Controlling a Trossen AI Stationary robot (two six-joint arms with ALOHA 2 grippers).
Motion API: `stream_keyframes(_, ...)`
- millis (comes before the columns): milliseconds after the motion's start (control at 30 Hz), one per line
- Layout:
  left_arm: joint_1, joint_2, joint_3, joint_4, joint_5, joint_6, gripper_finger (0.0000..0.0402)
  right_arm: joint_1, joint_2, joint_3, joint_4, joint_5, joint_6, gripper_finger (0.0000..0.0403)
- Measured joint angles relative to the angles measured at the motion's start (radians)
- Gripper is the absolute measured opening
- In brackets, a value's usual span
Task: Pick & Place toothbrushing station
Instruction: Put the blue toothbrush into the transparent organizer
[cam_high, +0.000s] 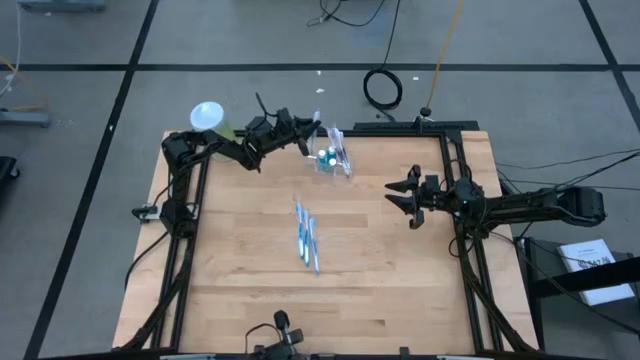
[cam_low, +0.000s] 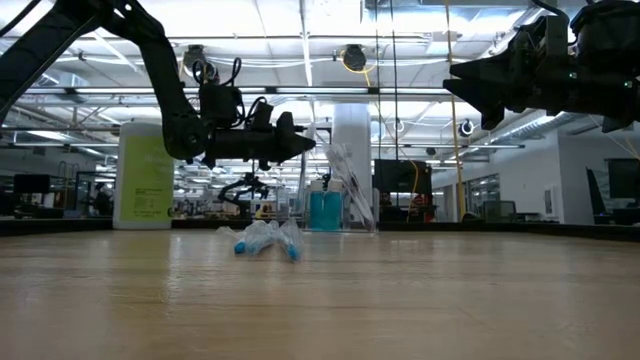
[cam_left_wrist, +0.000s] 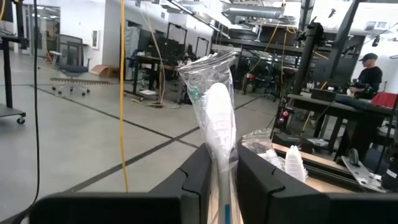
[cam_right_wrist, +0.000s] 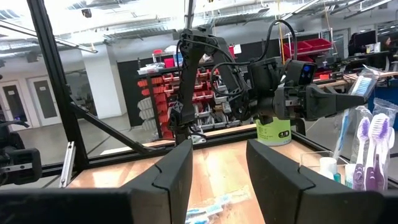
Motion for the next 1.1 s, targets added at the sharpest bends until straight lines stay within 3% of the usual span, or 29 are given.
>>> stream_keyframes(433,-0.001,0.0,0.0,0.0,0.001,0.006,0.0073,0.0,0.0,0.0,-0.003,0.0,-0.003,0.0141)
stream_keyframes(533,-0.001,0.0,0.0,0.0,0.001,0.006,0.0097,0.0,0.0,0.0,-0.006,0.0,-0.003,0.0141)
stream_keyframes(867,-0.001,-0.006,-0.001,-0.003,0.0,0.007,0.023,0.0,0.0,0.0,-0.011,0.0,-0.008,0.0141)
stream_keyframes(1100,-0.002,-0.069,-0.001,-0.01,-0.001,-0.002,0.0256,0.0,0.0,0.0,-0.011,0.0,-0.008,0.0141)
